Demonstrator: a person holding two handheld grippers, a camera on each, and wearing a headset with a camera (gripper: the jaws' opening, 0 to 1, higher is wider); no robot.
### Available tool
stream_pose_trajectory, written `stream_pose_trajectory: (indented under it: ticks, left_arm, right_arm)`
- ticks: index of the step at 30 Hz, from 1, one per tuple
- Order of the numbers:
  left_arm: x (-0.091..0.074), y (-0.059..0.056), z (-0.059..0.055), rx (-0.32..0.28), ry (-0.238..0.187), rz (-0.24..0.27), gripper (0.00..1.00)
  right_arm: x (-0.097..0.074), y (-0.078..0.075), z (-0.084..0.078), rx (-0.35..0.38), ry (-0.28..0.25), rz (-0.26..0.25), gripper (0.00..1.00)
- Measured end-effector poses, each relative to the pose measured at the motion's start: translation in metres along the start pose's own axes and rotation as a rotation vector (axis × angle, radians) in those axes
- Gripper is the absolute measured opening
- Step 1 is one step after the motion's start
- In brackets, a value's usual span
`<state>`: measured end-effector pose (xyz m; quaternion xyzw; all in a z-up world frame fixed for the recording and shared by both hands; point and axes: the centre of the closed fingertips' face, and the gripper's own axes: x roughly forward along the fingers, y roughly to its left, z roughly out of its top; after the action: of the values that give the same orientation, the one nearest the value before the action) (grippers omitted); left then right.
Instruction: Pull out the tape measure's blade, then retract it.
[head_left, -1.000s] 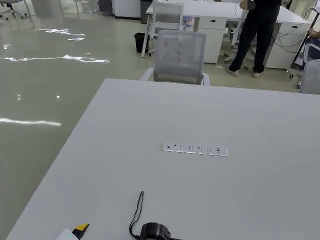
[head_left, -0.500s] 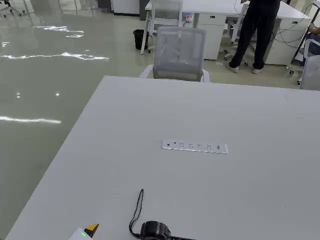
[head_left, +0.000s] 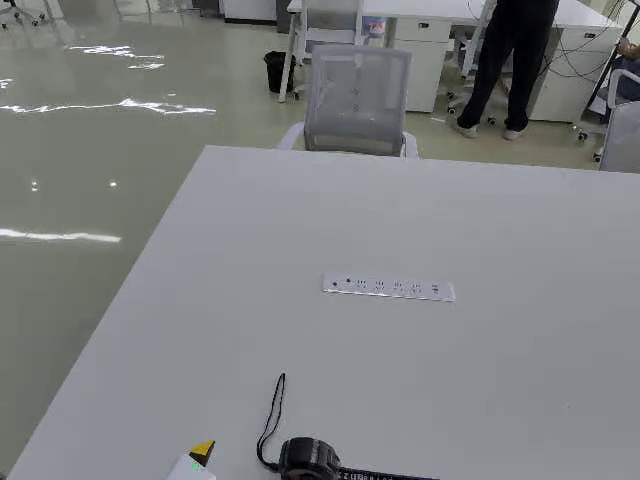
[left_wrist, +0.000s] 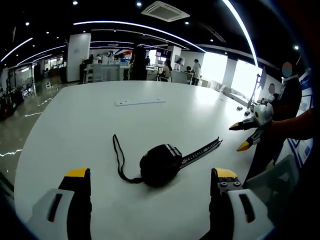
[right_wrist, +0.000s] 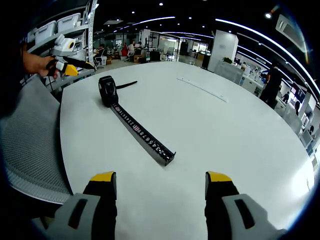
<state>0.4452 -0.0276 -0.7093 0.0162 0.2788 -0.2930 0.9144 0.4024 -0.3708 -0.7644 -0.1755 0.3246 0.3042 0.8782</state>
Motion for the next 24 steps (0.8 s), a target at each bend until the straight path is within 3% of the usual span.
stream_pose_trajectory:
  ticks: [6,10,19,24]
  left_arm:
    - [0.007,0.0,-0.002,-0.006,0.012,0.028,0.99]
    - [0.013,-0.005,-0.009,-0.058,0.053,0.043,0.99]
    - [0.03,-0.02,-0.001,-0.051,0.029,0.046,0.99]
    - [0.041,-0.025,-0.003,-0.07,0.04,0.044,0.91]
  right_arm:
    - [0.008,-0.005,0.002,-0.013,0.005,0.014,0.71]
    - [0.013,-0.007,-0.001,-0.024,0.015,0.028,0.69]
    - [0.02,-0.009,-0.001,-0.057,0.041,0.062,0.64]
    - [0.027,-0.011,0.001,-0.076,0.05,0.09,0.61]
